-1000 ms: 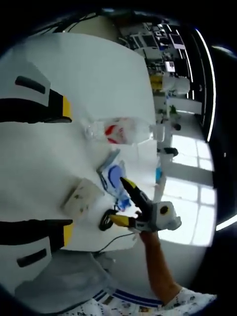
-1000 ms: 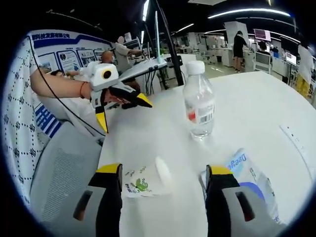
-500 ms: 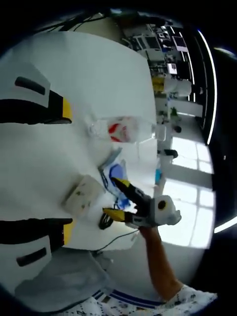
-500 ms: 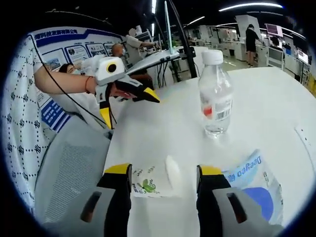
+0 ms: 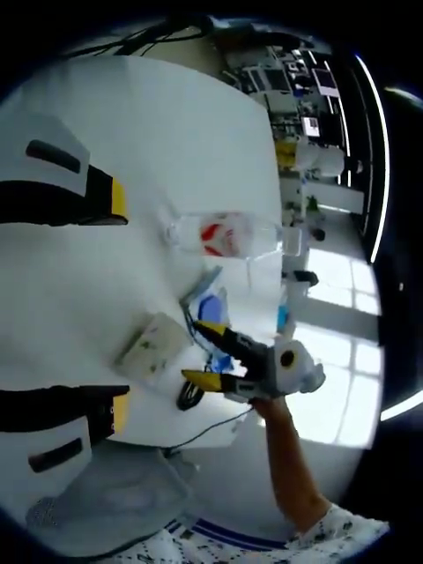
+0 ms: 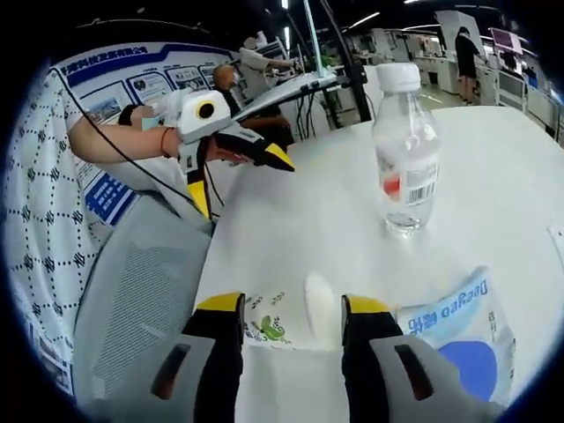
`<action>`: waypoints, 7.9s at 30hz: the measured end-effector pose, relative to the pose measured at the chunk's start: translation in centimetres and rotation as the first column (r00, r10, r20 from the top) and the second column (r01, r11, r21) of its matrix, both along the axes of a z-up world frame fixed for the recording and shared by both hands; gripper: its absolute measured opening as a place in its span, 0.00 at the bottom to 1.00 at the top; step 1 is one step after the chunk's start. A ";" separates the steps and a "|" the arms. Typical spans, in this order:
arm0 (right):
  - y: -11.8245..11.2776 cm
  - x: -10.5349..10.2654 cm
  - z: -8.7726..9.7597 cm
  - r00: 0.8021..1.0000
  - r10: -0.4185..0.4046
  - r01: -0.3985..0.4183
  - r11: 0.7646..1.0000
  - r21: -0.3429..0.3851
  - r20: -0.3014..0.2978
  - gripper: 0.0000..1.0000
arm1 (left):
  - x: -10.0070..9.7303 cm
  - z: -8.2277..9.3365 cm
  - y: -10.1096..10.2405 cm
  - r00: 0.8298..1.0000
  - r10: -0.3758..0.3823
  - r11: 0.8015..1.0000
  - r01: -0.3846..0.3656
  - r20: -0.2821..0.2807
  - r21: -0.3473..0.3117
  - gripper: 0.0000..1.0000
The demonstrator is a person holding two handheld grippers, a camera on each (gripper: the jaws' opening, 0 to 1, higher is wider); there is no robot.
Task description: Arrange the tabletop items into an orderly group along one side of the table until the central work area is clear of visible clutter.
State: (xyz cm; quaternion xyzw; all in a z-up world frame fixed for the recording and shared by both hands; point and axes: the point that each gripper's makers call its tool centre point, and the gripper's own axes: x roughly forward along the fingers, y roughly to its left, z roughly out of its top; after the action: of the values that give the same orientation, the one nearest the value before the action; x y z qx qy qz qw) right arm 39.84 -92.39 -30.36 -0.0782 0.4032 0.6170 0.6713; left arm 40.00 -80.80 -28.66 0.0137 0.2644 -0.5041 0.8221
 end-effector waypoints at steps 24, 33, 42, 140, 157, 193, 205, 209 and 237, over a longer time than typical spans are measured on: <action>0.0 -1.0 -0.8 0.997 0.052 -0.053 0.999 -0.004 -0.058 0.21 | 0.0 -0.3 0.2 1.000 0.011 1.000 -0.011 -0.002 -0.001 0.66; -0.1 -1.6 -0.7 0.995 0.081 -0.081 0.997 -0.007 -0.061 0.10 | 0.0 -0.3 -0.1 1.000 0.007 1.000 -0.007 -0.005 -0.004 0.64; 0.3 -2.5 0.2 0.992 0.104 -0.103 0.995 0.013 -0.071 0.06 | -0.1 -0.3 -0.3 1.000 0.000 1.000 0.000 -0.005 -0.008 0.62; -0.4 8.7 5.0 0.908 0.081 0.008 0.978 -0.210 0.412 0.00 | -0.4 0.4 -1.0 1.000 -0.001 0.999 0.001 0.013 -0.046 0.54; -0.1 9.2 2.6 0.869 0.207 -0.061 0.946 -0.317 0.450 0.00 | -0.6 0.1 -0.6 1.000 0.017 0.999 -0.017 0.004 -0.051 0.53; -0.2 9.1 -0.7 0.846 0.332 -0.149 0.899 -0.412 0.418 0.00 | -0.2 -0.4 -0.6 1.000 0.026 0.998 -0.026 -0.006 -0.059 0.52; 0.2 8.8 -0.9 0.849 0.330 -0.151 0.900 -0.410 0.413 0.00 | -0.2 -0.4 -0.6 1.000 0.029 0.998 -0.030 -0.007 -0.061 0.51; 0.1 8.7 -0.9 0.853 0.327 -0.151 0.901 -0.407 0.406 0.00 | -0.2 -0.4 -0.6 1.000 0.030 0.998 -0.031 -0.007 -0.062 0.51; -0.2 9.0 -0.9 0.858 0.302 -0.120 0.904 -0.409 0.415 0.15 | -0.2 -0.2 -1.0 1.000 0.027 0.997 -0.028 -0.007 -0.066 0.51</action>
State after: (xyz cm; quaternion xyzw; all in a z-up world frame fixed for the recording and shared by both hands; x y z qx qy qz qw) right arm 48.81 -92.59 -31.24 -0.3942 0.3262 0.5635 0.6486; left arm 39.80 -81.77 -28.90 -0.0189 0.2501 -0.5014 0.8281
